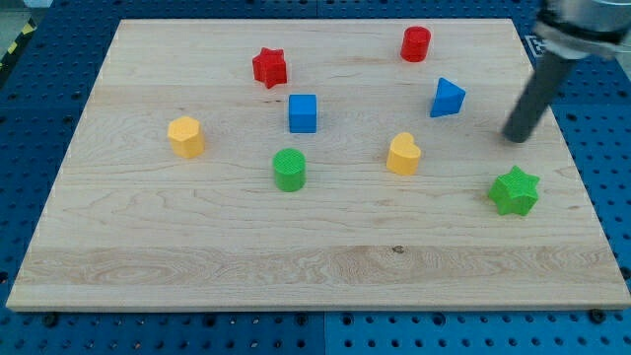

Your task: Place the arm on top of the green star

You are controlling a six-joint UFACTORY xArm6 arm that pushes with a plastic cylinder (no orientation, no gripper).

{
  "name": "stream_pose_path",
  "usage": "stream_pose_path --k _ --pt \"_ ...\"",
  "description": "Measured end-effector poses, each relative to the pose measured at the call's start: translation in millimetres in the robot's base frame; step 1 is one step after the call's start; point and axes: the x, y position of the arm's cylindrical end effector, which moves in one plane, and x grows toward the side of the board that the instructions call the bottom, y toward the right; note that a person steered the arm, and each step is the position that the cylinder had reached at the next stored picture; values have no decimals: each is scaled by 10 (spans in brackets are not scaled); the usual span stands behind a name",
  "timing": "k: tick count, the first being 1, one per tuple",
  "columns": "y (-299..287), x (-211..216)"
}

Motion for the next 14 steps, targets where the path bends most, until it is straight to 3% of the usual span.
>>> stream_pose_path --k 2,4,6,7,14 --pt "-943 20" --pt "-985 357" --pt "-1249 148" --pt "-1497 336" --pt "-919 311"
